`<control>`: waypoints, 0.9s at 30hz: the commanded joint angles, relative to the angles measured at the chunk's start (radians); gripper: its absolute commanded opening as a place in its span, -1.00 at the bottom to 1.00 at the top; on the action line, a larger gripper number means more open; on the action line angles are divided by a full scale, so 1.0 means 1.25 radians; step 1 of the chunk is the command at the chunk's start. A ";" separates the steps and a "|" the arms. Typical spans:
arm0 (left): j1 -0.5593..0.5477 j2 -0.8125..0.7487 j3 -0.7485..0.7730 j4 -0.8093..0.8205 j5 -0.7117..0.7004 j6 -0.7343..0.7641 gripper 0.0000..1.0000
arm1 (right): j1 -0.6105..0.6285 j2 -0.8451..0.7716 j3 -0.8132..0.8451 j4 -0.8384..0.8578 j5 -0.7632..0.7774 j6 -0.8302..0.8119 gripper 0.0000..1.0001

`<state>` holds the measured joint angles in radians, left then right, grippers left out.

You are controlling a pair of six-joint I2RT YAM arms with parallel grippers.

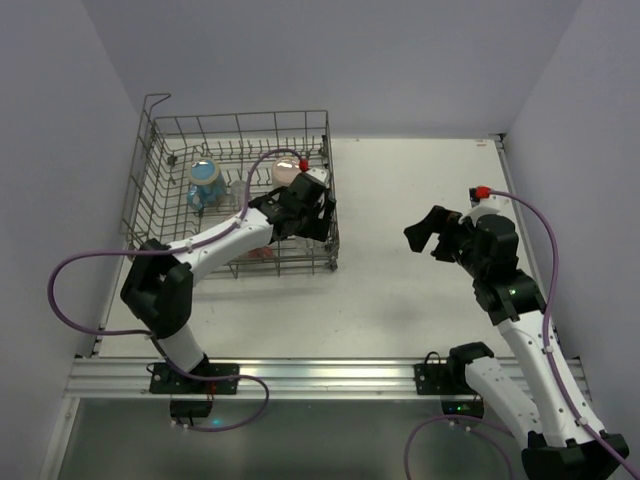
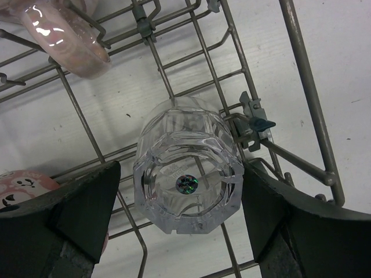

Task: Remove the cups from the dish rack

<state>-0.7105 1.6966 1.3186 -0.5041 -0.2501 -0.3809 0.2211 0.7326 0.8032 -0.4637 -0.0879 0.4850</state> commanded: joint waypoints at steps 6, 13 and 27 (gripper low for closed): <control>-0.012 0.038 0.063 0.003 -0.059 0.018 0.67 | -0.005 0.000 0.010 -0.005 0.014 -0.016 0.98; -0.017 0.072 0.077 0.002 -0.067 0.022 0.59 | -0.005 0.001 0.010 -0.005 0.020 -0.020 0.98; -0.017 0.082 0.085 -0.015 -0.098 0.025 -0.66 | -0.004 0.010 0.012 -0.005 0.011 -0.016 0.98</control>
<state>-0.7296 1.7958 1.3823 -0.5087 -0.3187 -0.3721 0.2211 0.7387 0.8028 -0.4641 -0.0704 0.4774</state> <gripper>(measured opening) 0.718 0.990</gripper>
